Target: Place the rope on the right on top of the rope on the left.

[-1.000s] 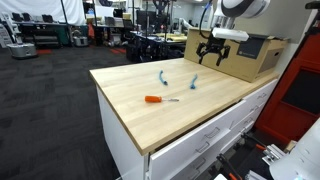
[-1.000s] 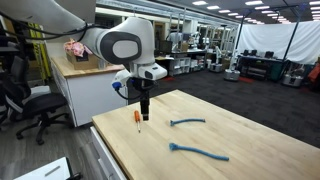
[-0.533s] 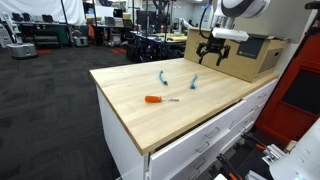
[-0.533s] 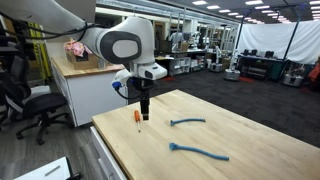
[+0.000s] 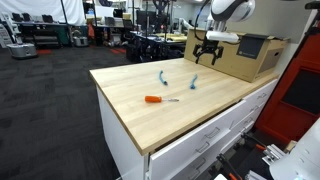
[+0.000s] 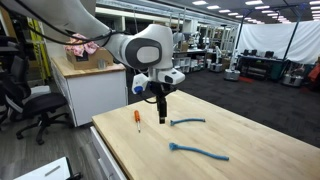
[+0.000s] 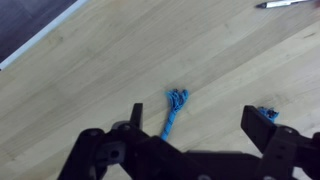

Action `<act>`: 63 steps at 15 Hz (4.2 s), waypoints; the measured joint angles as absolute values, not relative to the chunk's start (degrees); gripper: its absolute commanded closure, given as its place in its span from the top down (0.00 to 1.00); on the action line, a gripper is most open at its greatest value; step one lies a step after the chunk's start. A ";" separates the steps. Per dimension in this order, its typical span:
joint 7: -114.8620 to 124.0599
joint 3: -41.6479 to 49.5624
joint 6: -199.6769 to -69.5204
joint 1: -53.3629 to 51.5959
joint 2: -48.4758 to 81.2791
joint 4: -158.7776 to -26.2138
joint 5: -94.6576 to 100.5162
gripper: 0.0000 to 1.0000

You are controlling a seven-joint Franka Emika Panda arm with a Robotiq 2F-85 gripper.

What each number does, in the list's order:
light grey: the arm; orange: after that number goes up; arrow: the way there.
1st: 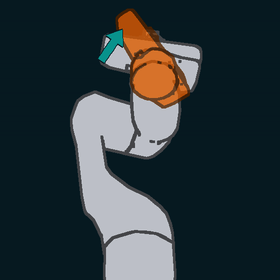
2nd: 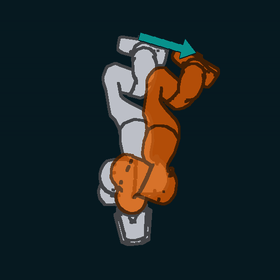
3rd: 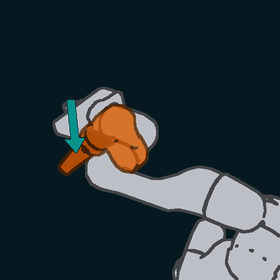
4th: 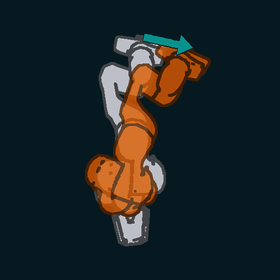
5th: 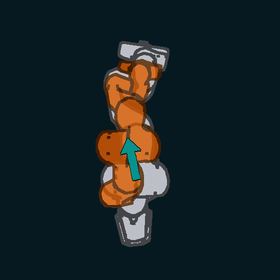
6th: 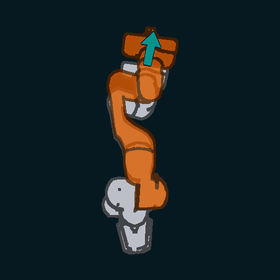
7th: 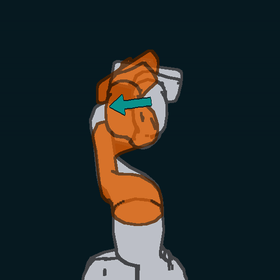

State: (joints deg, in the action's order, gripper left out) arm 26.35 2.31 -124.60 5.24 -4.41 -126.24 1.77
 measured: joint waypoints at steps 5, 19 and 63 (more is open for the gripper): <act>22.48 4.73 -124.20 5.24 7.38 -116.43 1.23 1.00; 20.06 8.44 -120.25 8.49 29.13 -96.90 -8.42 1.00; 10.32 6.29 -107.54 1.86 34.67 -80.14 4.47 0.03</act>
